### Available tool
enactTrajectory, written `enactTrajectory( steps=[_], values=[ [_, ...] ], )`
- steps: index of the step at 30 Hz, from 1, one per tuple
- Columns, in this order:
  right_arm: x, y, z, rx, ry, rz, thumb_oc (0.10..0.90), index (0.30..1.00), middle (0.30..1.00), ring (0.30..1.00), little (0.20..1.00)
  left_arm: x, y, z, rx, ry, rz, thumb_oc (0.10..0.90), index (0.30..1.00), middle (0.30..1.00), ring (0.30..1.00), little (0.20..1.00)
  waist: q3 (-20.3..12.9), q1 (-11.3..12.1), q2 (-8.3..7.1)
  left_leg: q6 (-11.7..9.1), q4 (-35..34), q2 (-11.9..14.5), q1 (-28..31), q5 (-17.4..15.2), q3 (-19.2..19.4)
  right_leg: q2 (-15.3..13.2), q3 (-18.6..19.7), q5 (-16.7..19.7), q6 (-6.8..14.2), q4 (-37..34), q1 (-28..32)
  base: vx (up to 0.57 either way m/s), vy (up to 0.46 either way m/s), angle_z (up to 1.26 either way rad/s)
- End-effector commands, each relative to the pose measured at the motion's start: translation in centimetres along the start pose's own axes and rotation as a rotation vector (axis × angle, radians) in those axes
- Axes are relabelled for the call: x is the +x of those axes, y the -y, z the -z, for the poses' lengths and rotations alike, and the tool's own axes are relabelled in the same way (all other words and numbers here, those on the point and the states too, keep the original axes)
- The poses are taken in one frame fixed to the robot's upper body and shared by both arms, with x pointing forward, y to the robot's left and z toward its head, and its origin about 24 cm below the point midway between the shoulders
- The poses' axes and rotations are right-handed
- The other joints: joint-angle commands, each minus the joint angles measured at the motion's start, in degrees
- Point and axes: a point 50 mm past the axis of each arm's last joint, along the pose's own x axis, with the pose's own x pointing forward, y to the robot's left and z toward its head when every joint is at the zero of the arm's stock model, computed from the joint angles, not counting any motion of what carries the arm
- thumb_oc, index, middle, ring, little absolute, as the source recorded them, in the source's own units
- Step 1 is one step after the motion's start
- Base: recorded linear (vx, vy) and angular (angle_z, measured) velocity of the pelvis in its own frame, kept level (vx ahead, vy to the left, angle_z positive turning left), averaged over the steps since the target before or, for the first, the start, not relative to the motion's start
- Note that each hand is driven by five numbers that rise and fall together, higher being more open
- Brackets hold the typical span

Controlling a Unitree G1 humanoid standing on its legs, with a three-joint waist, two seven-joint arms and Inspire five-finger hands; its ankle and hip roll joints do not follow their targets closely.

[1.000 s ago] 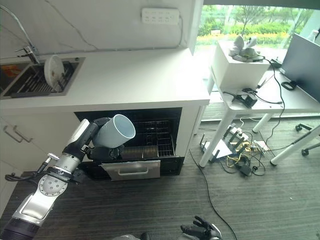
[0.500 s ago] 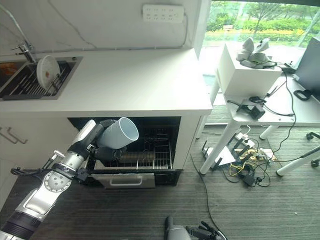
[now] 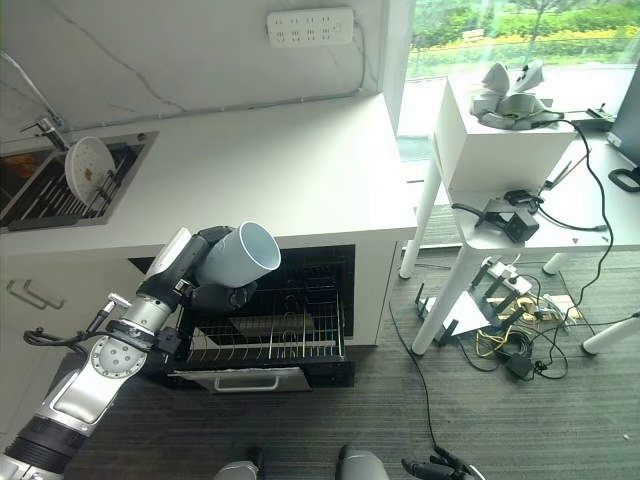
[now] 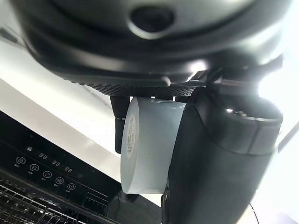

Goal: Place the dishes in the dishwasher.

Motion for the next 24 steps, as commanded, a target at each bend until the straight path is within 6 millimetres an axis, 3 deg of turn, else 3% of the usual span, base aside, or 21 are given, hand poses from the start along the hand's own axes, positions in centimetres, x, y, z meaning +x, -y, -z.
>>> enactTrajectory(
  steps=[1, 5, 6, 9, 11, 14, 16, 18, 19, 24],
  values=[
    [-0.4, 1.1, 1.1, 0.079, -0.009, 0.05, 0.8, 0.9, 0.9, 0.9, 0.9, 2.1, -3.5, -4.6, -0.012, 0.248, -0.188, 0.4, 0.3, 0.3, 0.3, 0.3, -2.52, 0.41, -0.51, -0.89, 0.55, -2.73, 2.53, -1.78, 2.16, -4.08, 0.47, -1.02, 6.09, -5.51, 6.66, 0.09, 0.348, 0.1],
    [-0.2, -0.1, 1.2, 0.145, 0.033, 0.04, 0.8, 0.9, 0.9, 0.9, 0.9, 1.7, -3.4, -4.6, -0.002, 0.243, -0.169, 0.4, 0.3, 0.3, 0.3, 0.3, -2.77, 1.44, -0.83, 0.76, 0.55, -5.49, 3.38, -4.17, 2.95, -7.42, -0.54, 0.77, 8.52, -5.51, 6.12, 0.07, 0.22, -0.04],
    [-0.2, -0.8, 0.9, 0.169, 0.08, 0.05, 0.8, 0.9, 0.9, 0.9, 0.9, 1.3, -3.4, -4.3, -0.007, 0.228, -0.155, 0.4, 0.3, 0.3, 0.3, 0.3, -3.06, 1.84, -1.59, 2.21, 0.55, -6.74, 3.7, -5.39, 4.69, -9.76, -1.38, 2.33, 10.21, -5.51, 5.06, 0.03, 0.15, -0.19],
    [-0.1, -1.4, 0.3, 0.22, 0.124, 0.059, 0.8, 0.9, 0.9, 0.9, 0.9, 0.9, -3.7, -4.2, 0.009, 0.228, -0.153, 0.4, 0.3, 0.3, 0.3, 0.3, -3.4, 1.77, -2.1, 3.22, 0.55, -6.73, 3.68, -6.28, 6.97, -10.42, -2.59, 3.77, 11.37, -5.51, 3.45, -0.02, 0.079, -0.41],
    [-0.2, -1.3, -0.4, 0.254, 0.169, 0.071, 0.8, 0.9, 0.9, 0.9, 0.9, 0.6, -4.0, -4.2, 0.031, 0.235, -0.159, 0.4, 0.3, 0.3, 0.3, 0.3, -3.62, 1.89, -1.96, 3.75, 0.55, -5.85, 3.2, -6.37, 8.53, -8.65, -3.48, 3.23, 10.74, -5.51, 4.04, -0.05, -0.032, -0.63],
    [-0.4, -0.6, -1.5, 0.266, 0.247, 0.115, 0.8, 0.9, 0.9, 0.9, 0.9, 0.7, -4.4, -4.3, 0.038, 0.236, -0.175, 0.4, 0.3, 0.3, 0.3, 0.3, -3.91, 2.38, -2.83, 4.01, 0.55, -4.82, 2.56, -5.87, 10.89, -9.64, -5.12, 3.38, 10.58, -5.51, 3.08, -0.07, -0.136, -0.39],
    [-0.8, 0.3, -3.2, 0.272, 0.35, 0.148, 0.8, 0.9, 0.9, 0.9, 0.9, 0.5, -4.8, -4.2, 0.03, 0.229, -0.194, 0.4, 0.3, 0.3, 0.3, 0.3, -4.18, 2.32, -3.58, 3.31, 0.55, -3.85, 2.73, -5.86, 12.23, -9.79, -5.68, 2.95, 10.51, -5.51, 2.65, -0.02, -0.189, -0.56],
    [-1.8, 0.5, -6.5, 0.238, 0.516, 0.181, 0.8, 0.9, 0.9, 0.9, 0.9, 0.0, -5.0, -3.8, -0.005, 0.216, -0.214, 0.4, 0.3, 0.3, 0.3, 0.3, -4.55, 1.52, -3.83, 2.77, 0.55, -2.88, 3.19, -5.67, 13.16, -9.63, -5.57, 2.39, 10.23, -5.51, 2.88, 0.03, -0.159, -0.4],
    [-3.4, 0.2, -9.0, 0.193, 0.669, 0.186, 0.8, 0.9, 0.9, 0.9, 0.9, -0.8, -5.2, -3.4, -0.154, 0.232, -0.264, 0.4, 0.3, 0.3, 0.3, 0.3, -4.81, -0.2, -3.94, 2.53, 0.55, -2.2, 3.9, -5.69, 13.91, -9.09, -4.95, 1.77, 9.73, -5.51, 3.19, 0.04, -0.124, -0.3],
    [-5.4, 0.1, -10.2, 0.243, 0.81, 0.194, 0.8, 0.9, 0.9, 0.9, 0.9, -1.5, -4.1, -2.8, -0.388, 0.253, -0.338, 0.4, 0.3, 0.3, 0.3, 0.3, -5.59, -2.71, -4.4, 2.06, 0.55, -1.43, 4.98, -5.77, 15.16, -8.33, -2.98, 1.52, 9.39, -5.51, 2.72, 0.01, -0.053, -0.23]
  ],
)
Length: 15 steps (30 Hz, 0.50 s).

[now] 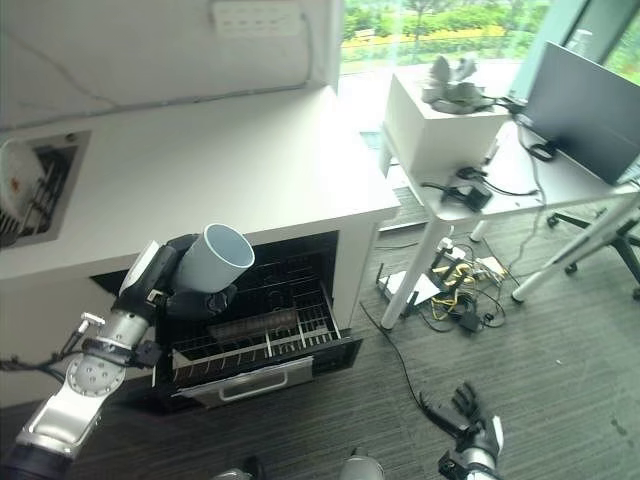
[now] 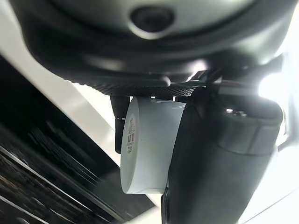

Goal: Place the dishes in the dishwasher.

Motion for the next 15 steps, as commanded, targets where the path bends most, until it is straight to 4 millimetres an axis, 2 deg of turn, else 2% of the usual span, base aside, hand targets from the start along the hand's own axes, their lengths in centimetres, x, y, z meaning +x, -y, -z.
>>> enactTrajectory(
  steps=[1, 2, 7, 9, 12, 15],
  values=[
    [0.6, 1.8, -3.9, -0.024, 0.223, 0.086, 0.8, 0.9, 0.9, 0.9, 0.9, 2.1, -1.8, -4.9, -0.245, 0.309, -0.154, 0.4, 0.3, 0.3, 0.3, 0.3, -3.91, -1.39, -0.37, 2.27, 3.17, 0.38, 1.63, -8.78, -0.27, -1.22, 1.92, -1.31, 4.89, -1.22, 1.04, 0.0, -0.016, -0.38],
    [0.3, 0.7, -5.8, -0.017, 0.325, 0.042, 0.8, 0.9, 0.9, 0.9, 0.9, 2.1, -0.7, -3.8, -0.357, 0.248, -0.172, 0.4, 0.3, 0.3, 0.3, 0.3, -4.17, -2.53, -0.41, 2.19, 3.17, 0.68, 2.04, -8.49, 0.81, -0.99, 2.76, -0.65, 4.7, -1.22, 0.26, 0.0, -0.012, -0.43],
    [-0.7, -1.1, -10.5, 0.016, 0.533, -0.12, 0.8, 0.9, 0.9, 0.9, 0.9, 1.9, 0.9, -2.6, -0.441, 0.195, -0.211, 0.4, 0.3, 0.3, 0.3, 0.3, -4.23, -4.62, -0.68, 2.18, 3.17, 0.87, 3.4, -9.12, 2.5, -0.86, 4.45, 0.14, 5.21, -1.22, -0.45, 0.02, 0.002, -0.41],
    [-1.4, -2.0, -12.5, 0.047, 0.598, -0.23, 0.8, 0.9, 0.9, 0.9, 0.9, 2.0, 1.5, -2.6, -0.435, 0.194, -0.248, 0.4, 0.3, 0.3, 0.3, 0.3, -4.29, -5.4, -0.91, 2.51, 3.17, 0.74, 3.87, -9.42, 3.23, -0.86, 5.09, 0.48, 5.36, -1.22, -0.84, 0.02, 0.011, -0.29],
    [-2.9, -4.9, -15.3, 0.066, 0.693, -0.488, 0.8, 0.9, 0.9, 0.9, 0.9, 2.2, 1.9, -3.2, -0.373, 0.215, -0.313, 0.4, 0.3, 0.3, 0.3, 0.3, -4.38, -5.82, -1.22, 2.73, 3.17, 0.77, 4.63, -9.85, 4.71, -1.42, 4.96, 0.77, 5.72, -1.22, -1.34, 0.01, 0.027, -0.26],
    [-4.1, -7.6, -16.3, 0.084, 0.714, -0.682, 0.8, 0.9, 0.9, 0.9, 0.9, 1.7, 1.8, -4.5, -0.275, 0.323, -0.392, 0.4, 0.3, 0.3, 0.3, 0.3, -4.61, -5.27, -1.37, 2.72, 3.17, 0.78, 4.89, -9.89, 5.5, -1.88, 4.42, 0.98, 5.9, -1.22, -1.62, 0.02, 0.032, -0.23]
  ],
)
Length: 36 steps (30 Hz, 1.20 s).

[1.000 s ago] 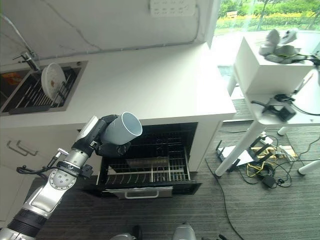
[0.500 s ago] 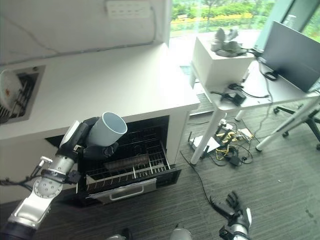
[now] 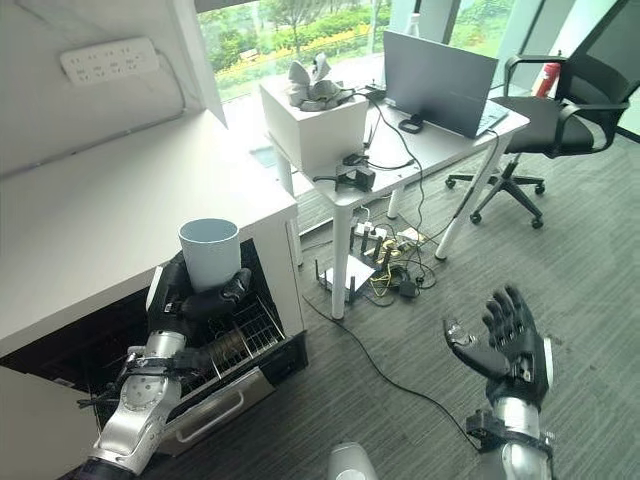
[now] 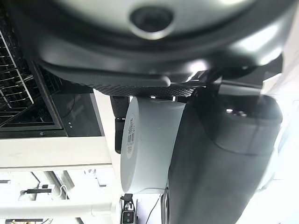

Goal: Place the dishes in the dishwasher.

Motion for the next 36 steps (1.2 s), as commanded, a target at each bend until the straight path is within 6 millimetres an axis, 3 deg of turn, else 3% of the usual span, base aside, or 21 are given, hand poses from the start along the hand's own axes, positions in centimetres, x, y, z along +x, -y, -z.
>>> enactTrajectory(
  steps=[1, 4, 7, 9, 15, 23, 36],
  values=[
    [2.3, -3.1, -2.8, 0.058, 0.16, -0.266, 0.8, 0.9, 0.9, 0.9, 0.9, 1.4, 0.3, -6.7, 0.066, 0.475, -0.07, 0.4, 0.3, 0.3, 0.3, 0.3, -3.01, 2.25, -1.7, 3.57, 5.64, 0.15, -0.42, -10.35, -3.77, -3.82, -3.34, 0.46, 5.99, -2.92, 1.77, 0.02, 0.028, -0.28],
    [2.2, -6.4, -3.0, 0.088, 0.161, -0.457, 0.8, 0.9, 0.9, 0.9, 0.9, 1.2, 1.3, -6.4, 0.117, 0.487, -0.066, 0.4, 0.3, 0.3, 0.3, 0.3, -3.2, 2.74, -1.9, 3.37, 5.64, 0.4, -0.56, -10.21, -3.6, -3.99, -3.66, 0.57, 5.95, -2.92, 1.65, 0.01, 0.015, -0.08],
    [1.9, -7.9, -2.7, 0.159, 0.134, -0.565, 0.8, 0.9, 0.9, 0.9, 0.9, 0.6, 1.6, -5.6, 0.155, 0.473, -0.088, 0.4, 0.3, 0.3, 0.3, 0.3, -3.5, 3.56, -2.22, 3.16, 5.64, 0.61, -0.83, -10.13, -4.02, -3.97, -4.05, 0.35, 5.93, -2.92, 1.92, 0.0, -0.008, 0.02],
    [2.0, -10.1, -2.7, 0.182, 0.143, -0.714, 0.8, 0.9, 0.9, 0.9, 0.9, 0.1, 2.0, -5.0, 0.181, 0.478, -0.073, 0.4, 0.3, 0.3, 0.3, 0.3, -3.53, 5.29, -2.56, 2.9, 5.64, 0.63, -1.2, -10.0, -5.22, -4.1, -5.41, -0.13, 5.65, -2.92, 2.74, -0.02, -0.049, 0.19],
    [3.4, -13.8, -3.2, 0.225, 0.17, -0.777, 0.8, 0.9, 0.9, 0.9, 0.9, -0.6, 3.7, -5.0, 0.154, 0.527, -0.05, 0.4, 0.3, 0.3, 0.3, 0.3, -3.87, 9.42, -3.09, 2.33, 5.64, 0.51, -2.55, -9.21, -8.46, -4.26, -7.51, -0.81, 4.85, -2.92, 3.86, 0.0, -0.044, 0.36],
    [4.1, -16.2, -3.5, 0.362, 0.109, -0.817, 0.8, 0.9, 0.9, 0.9, 0.9, -0.7, 4.9, -4.9, 0.161, 0.559, -0.064, 0.4, 0.3, 0.3, 0.3, 0.3, -3.59, 12.63, -3.48, 2.03, 5.64, 0.09, -3.43, -8.85, -11.91, -4.26, -9.65, -1.77, 4.2, -2.92, 5.78, 0.01, -0.038, 0.34],
    [4.9, -18.6, -3.8, 0.313, 0.116, -0.806, 0.8, 0.9, 0.9, 0.9, 0.9, -0.9, 6.2, -5.8, 0.141, 0.621, -0.01, 0.4, 0.3, 0.3, 0.3, 0.3, -3.64, 15.87, -2.85, 2.28, 5.64, -1.73, -4.37, -8.95, -16.08, -4.61, -11.36, -2.39, 3.81, -2.92, 7.52, 0.01, -0.006, 0.22]
  ],
)
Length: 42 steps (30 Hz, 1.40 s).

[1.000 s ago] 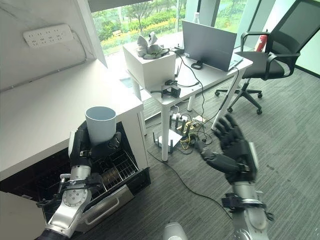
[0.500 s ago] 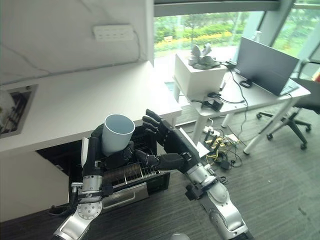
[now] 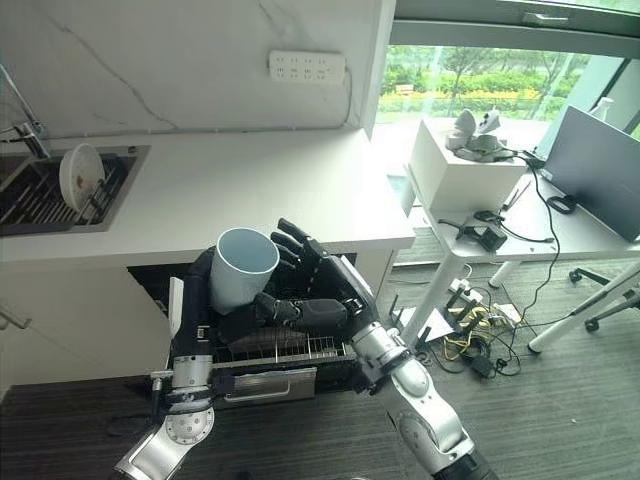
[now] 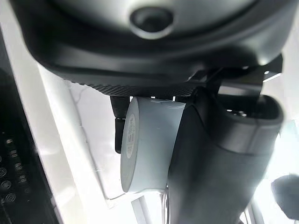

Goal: Place the dishes in the dishwasher.

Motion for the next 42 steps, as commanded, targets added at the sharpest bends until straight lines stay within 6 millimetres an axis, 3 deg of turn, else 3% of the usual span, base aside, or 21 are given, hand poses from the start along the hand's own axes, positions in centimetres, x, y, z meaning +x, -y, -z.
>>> enactTrajectory(
  steps=[1, 14, 42],
  values=[
    [2.3, -1.4, -4.3, -0.023, 0.235, -0.075, 0.8, 0.9, 0.9, 0.9, 0.9, 4.0, 0.1, -4.8, -0.127, 0.313, -0.057, 0.4, 0.3, 0.3, 0.3, 0.3, -0.66, 0.23, -0.77, 1.28, 6.38, 0.92, 0.82, -11.78, -2.03, -0.27, 1.77, 0.24, 4.27, -4.92, 3.06, 0.02, -0.002, 0.13],
    [3.7, -2.8, -3.4, 0.08, 0.158, -0.151, 0.8, 0.9, 0.9, 0.9, 0.9, 4.5, 0.0, -6.0, -0.146, 0.351, -0.013, 0.4, 0.3, 0.3, 0.3, 0.3, -0.32, 2.1, -0.47, 1.49, 6.38, 0.12, 0.33, -11.47, -4.09, 0.01, 1.65, -0.12, 3.97, -4.92, 3.76, 0.03, -0.01, 0.1],
    [4.8, -4.7, -3.9, 0.184, 0.208, -0.218, 0.8, 0.9, 0.9, 0.9, 0.9, 3.0, 1.7, -3.7, -0.058, 0.292, 0.022, 0.4, 0.3, 0.3, 0.3, 0.3, 0.3, 2.66, -0.71, 1.81, 6.38, -0.36, 0.51, -11.84, -4.52, 0.3, 2.93, 0.01, 4.19, -4.92, 3.58, 0.01, -0.003, 0.01]
  ],
)
